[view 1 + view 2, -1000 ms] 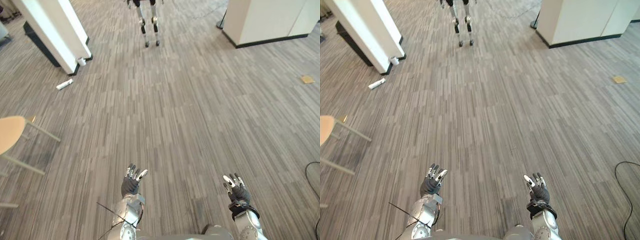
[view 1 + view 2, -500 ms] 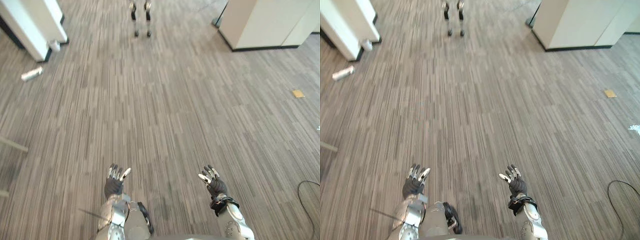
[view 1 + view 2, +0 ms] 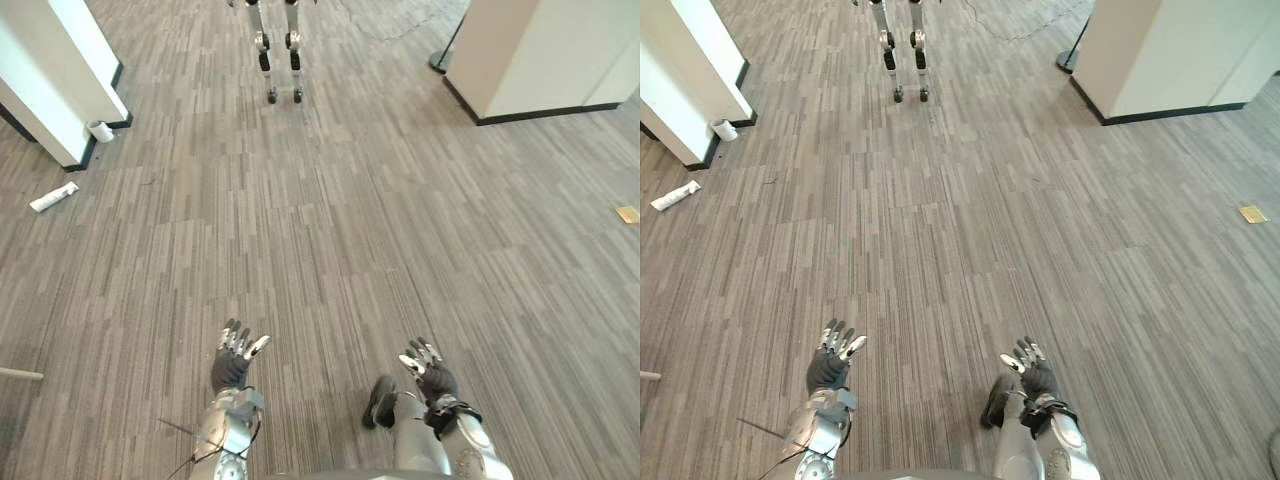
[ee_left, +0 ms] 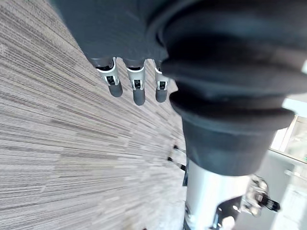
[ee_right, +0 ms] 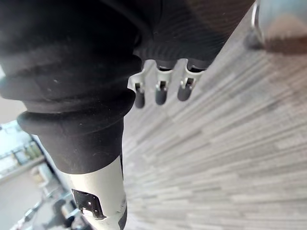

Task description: Organize washtable

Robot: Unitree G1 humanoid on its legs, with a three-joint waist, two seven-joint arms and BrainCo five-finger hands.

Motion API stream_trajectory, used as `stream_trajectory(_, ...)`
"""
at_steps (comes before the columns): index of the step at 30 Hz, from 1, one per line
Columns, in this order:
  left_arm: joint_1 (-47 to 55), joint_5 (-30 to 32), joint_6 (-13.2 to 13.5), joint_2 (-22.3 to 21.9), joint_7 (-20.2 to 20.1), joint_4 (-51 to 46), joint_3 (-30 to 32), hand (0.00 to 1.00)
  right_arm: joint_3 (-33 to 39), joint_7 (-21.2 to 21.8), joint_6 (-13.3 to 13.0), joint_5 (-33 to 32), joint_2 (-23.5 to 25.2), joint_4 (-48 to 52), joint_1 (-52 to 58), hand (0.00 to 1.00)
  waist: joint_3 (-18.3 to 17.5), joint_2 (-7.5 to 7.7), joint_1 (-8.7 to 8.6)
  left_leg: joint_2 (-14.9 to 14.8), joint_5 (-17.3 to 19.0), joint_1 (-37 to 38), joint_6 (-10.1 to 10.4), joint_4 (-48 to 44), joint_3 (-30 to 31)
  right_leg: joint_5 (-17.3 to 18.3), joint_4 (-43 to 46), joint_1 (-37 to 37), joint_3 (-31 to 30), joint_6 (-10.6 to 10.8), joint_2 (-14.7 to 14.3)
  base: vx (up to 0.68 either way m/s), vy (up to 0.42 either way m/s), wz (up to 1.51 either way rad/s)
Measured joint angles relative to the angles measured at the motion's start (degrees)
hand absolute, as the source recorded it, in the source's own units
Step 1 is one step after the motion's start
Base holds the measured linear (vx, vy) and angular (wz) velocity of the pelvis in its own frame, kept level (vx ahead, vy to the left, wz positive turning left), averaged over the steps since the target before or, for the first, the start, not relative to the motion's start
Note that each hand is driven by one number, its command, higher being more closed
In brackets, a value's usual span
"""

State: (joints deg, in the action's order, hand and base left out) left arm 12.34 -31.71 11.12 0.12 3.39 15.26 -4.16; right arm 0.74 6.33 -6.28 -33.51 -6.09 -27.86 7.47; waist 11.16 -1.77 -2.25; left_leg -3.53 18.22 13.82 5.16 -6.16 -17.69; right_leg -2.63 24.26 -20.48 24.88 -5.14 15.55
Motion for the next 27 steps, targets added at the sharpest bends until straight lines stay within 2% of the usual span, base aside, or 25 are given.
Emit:
stream_trajectory(1,0.2,0.3,0.4,-0.8,-0.9,-0.1,-1.0,0.0,0.5,0.2,-0.1,0.2,-0.7,0.4,1.3,0.0,-0.1,-0.81,-0.4,-0.3,-8.0,-0.8,-0.4,-2.0,1.4,3.4,5.9,0.3,-1.0,2.1,0.5,0.2,-0.051,0.77)
stream_trajectory(2,0.7,0.3,0.6,-1.0,-1.0,-0.1,-1.0,0.0,0.4,0.2,0.0,0.2,-0.4,0.2,2.0,0.0,-0.6,-0.44,0.1,-0.3,-7.5,-1.3,0.3,-6.0,1.4,4.9,5.9,0.8,-2.7,4.0,0.8,0.26,-0.139,0.55)
stream_trajectory(3,1.7,0.2,0.6,-0.6,-0.9,0.6,-1.0,0.0,-0.8,0.5,0.1,0.1,0.1,0.0,3.2,0.0,-1.6,1.42,0.43,-1.9,-7.0,-5.2,1.4,-19.0,2.1,9.3,4.1,4.8,-2.7,6.0,1.5,0.2,-0.135,0.22)
stream_trajectory(4,1.9,0.0,0.5,-0.8,-0.8,1.4,-0.9,0.0,-1.3,1.1,0.2,0.1,-0.4,0.1,3.2,0.0,-1.6,-0.38,0.55,-6.3,-8.4,-9.8,3.5,-31.4,1.6,9.7,2.7,7.8,-1.3,5.9,0.1,0.3,-0.092,0.08)
stream_trajectory(5,2.6,-0.6,0.5,-0.9,-0.8,1.5,-0.9,0.0,-1.3,1.3,0.2,-0.1,-0.7,0.2,3.1,0.0,-1.5,-2.54,0.81,-11.2,-13.3,-13.7,4.4,-41.2,-0.1,10.0,1.1,10.2,-0.8,5.9,-2.4,0.31,0.006,-0.41)
stream_trajectory(6,3.7,-1.9,0.5,-1.0,-0.6,2.0,-0.8,0.0,-1.4,1.2,0.3,-0.8,-1.0,0.1,3.0,0.0,-1.3,-3.88,1.58,-16.1,-22.0,-15.3,0.9,-47.9,-3.4,9.9,-2.6,13.4,-1.5,5.5,-5.4,0.35,0.049,-0.56)
stream_trajectory(7,4.2,-2.6,0.5,-1.0,-0.6,2.4,-0.5,0.0,-1.4,1.2,0.3,-1.0,-1.2,0.1,3.2,0.0,-1.3,-4.38,1.53,-17.8,-27.1,-15.7,-0.2,-49.8,-4.3,9.7,-5.0,15.4,-2.0,5.3,-6.5,0.44,0.018,-0.62)
stream_trajectory(8,4.4,-3.4,0.5,-1.0,-0.6,2.6,-0.2,0.0,-1.3,0.9,0.2,-1.2,-1.1,0.2,3.2,0.0,-1.5,-4.66,1.46,-20.7,-24.0,-17.8,0.3,-55.2,-5.8,8.8,-8.4,18.1,-2.3,5.9,-7.5,0.45,0.039,-0.4)
stream_trajectory(9,4.0,-3.7,0.5,-1.1,-0.6,2.7,-0.1,0.0,-1.0,0.3,0.2,-1.3,-1.6,0.3,2.9,0.0,-1.2,-4.16,1.55,-22.0,-18.6,-20.0,-0.1,-57.2,-8.1,8.6,-10.6,20.0,-3.1,6.2,-7.5,0.43,0.037,-0.31)
stream_trajectory(10,3.6,-3.9,0.4,-1.1,-0.7,2.7,0.1,0.0,-0.9,0.0,0.2,-1.4,-1.7,0.6,2.7,0.0,-0.9,-3.68,1.6,-22.4,-16.1,-20.8,-0.4,-56.9,-9.6,8.4,-12.0,21.3,-3.4,6.5,-7.4,0.37,0.054,-0.22)
stream_trajectory(11,3.2,-4.2,0.4,-1.1,-0.8,2.7,0.6,0.0,-0.9,-0.1,0.3,-1.7,-1.7,2.0,2.9,0.0,-0.5,-2.73,1.58,-22.5,-11.8,-22.4,-0.9,-53.9,-12.0,7.8,-15.3,24.1,-3.7,7.5,-7.3,0.36,0.087,-0.23)
stream_trajectory(12,3.2,-4.2,0.4,-1.1,-0.9,2.6,1.6,0.0,-1.4,0.1,0.2,-1.9,-1.4,3.0,2.7,0.0,-0.7,-1.82,1.72,-22.0,-9.4,-23.8,-0.8,-48.4,-14.0,7.4,-18.0,26.4,-4.2,8.1,-7.0,0.49,0.201,-0.38)
stream_trajectory(13,3.2,-4.2,0.3,-1.1,-0.9,2.6,2.8,0.0,-1.8,0.1,0.2,-1.9,-1.0,3.2,1.6,0.0,-0.7,-0.91,1.91,-19.8,-8.8,-25.4,-0.5,-37.5,-13.9,7.3,-19.9,28.5,-5.0,8.7,-6.0,0.5,0.307,-0.53)
stream_trajectory(14,3.4,-4.8,0.3,-1.2,-0.8,2.5,3.0,0.0,-2.2,0.2,0.1,-1.7,-1.2,3.4,1.3,0.0,-0.8,-0.58,2.58,-17.1,-9.2,-26.4,0.1,-26.9,-12.6,7.6,-20.6,29.6,-5.8,10.4,-4.7,0.5,0.422,-0.59)
stream_trajectory(15,3.6,-5.5,0.3,-1.5,-0.8,2.2,3.3,0.0,-2.5,0.2,0.1,-1.7,-1.4,3.7,1.4,0.0,-0.9,-0.87,3.19,-14.2,-14.2,-26.3,-0.4,-16.6,-10.4,8.0,-21.2,30.9,-6.2,12.8,-3.5,0.36,0.371,-0.45)
stream_trajectory(16,3.6,-5.8,0.3,-1.4,-0.7,2.5,3.9,0.0,-2.9,0.1,0.2,-1.7,-0.8,2.8,1.3,0.0,-1.3,0.59,3.2,-11.9,-13.7,-24.5,-2.8,-15.9,-11.1,7.8,-22.2,32.0,-6.3,14.4,-2.1,0.44,0.351,-0.08)
stream_trajectory(17,3.8,-6.0,0.4,-1.2,-0.4,1.9,5.0,0.0,-5.3,0.6,0.3,-1.5,-0.2,2.6,2.3,0.0,-2.6,2.71,2.36,-10.1,-12.9,-24.4,-5.2,-16.2,-12.2,7.2,-23.9,32.5,-4.4,14.8,-1.2,0.34,0.208,0.08)
stream_trajectory(18,3.6,-6.0,0.5,-0.9,-0.4,1.5,5.2,0.0,-6.2,1.0,0.4,-1.3,0.0,2.6,2.4,0.0,-2.7,2.88,2.64,-10.5,-12.3,-24.7,-6.1,-17.6,-12.1,6.9,-24.4,32.4,-4.5,15.0,-2.0,0.36,0.145,0.06)
stream_trajectory(20,3.3,-6.0,0.5,-0.3,-0.1,0.9,6.1,0.0,-6.6,1.8,0.4,-1.1,1.7,2.5,2.2,0.0,-3.2,3.74,3.15,-10.3,-11.2,-24.1,-7.4,-21.4,-11.4,4.0,-27.4,32.1,-4.3,13.2,-4.9,0.17,0.0,-0.31)
stream_trajectory(22,4.0,-6.0,0.6,-1.2,0.0,0.9,6.8,0.0,-7.4,1.9,0.2,-0.9,0.7,2.0,2.0,0.0,-4.4,2.41,3.32,-10.4,-8.9,-22.9,-6.5,-22.6,-10.7,3.7,-24.9,32.0,-3.0,13.3,-4.5,0.18,0.044,-0.54)
stream_trajectory(23,5.0,-6.0,0.5,-2.1,0.0,1.3,6.7,0.0,-7.5,1.9,0.1,-0.7,0.6,1.1,1.8,0.0,-5.1,0.98,3.1,-10.0,-6.1,-21.7,-4.9,-20.8,-10.5,4.2,-20.9,30.4,-3.6,13.8,-4.0,0.25,0.272,-0.48)
stream_trajectory(24,5.0,-6.0,0.4,-2.5,-0.1,1.8,5.6,0.0,-6.1,1.7,0.1,-0.6,0.7,-0.2,2.1,0.0,-6.0,-0.31,3.07,-8.7,-4.0,-18.4,-3.1,-15.3,-10.6,6.7,-12.2,26.6,-4.8,14.5,-2.0,0.23,0.283,-0.29)
stream_trajectory(25,4.8,-5.9,0.4,-2.3,-0.1,2.3,5.4,0.0,-5.5,1.4,0.1,-0.6,0.7,-0.9,2.1,0.0,-6.0,-0.01,2.88,-7.0,-4.5,-16.9,-3.4,-13.4,-10.8,8.0,-6.3,24.2,-5.1,14.3,0.0,0.24,0.254,-0.02)
stream_trajectory(26,4.4,-5.9,0.3,-1.9,0.0,2.1,4.8,0.0,-5.2,1.2,0.2,-0.7,0.8,-1.0,2.8,0.0,-6.1,0.88,2.55,-4.6,-5.1,-14.4,-3.9,-10.3,-11.0,7.9,5.6,19.1,-5.6,13.5,3.8,0.24,0.174,0.25)
stream_trajectory(27,4.2,-5.8,0.4,-0.9,0.0,2.0,4.2,0.0,-5.0,1.3,0.2,-0.7,1.1,-1.2,3.3,0.0,-5.8,1.55,2.14,-3.0,-5.3,-11.9,-4.3,-8.2,-10.7,5.0,15.4,15.4,-7.3,12.0,6.7,0.25,0.147,0.33)
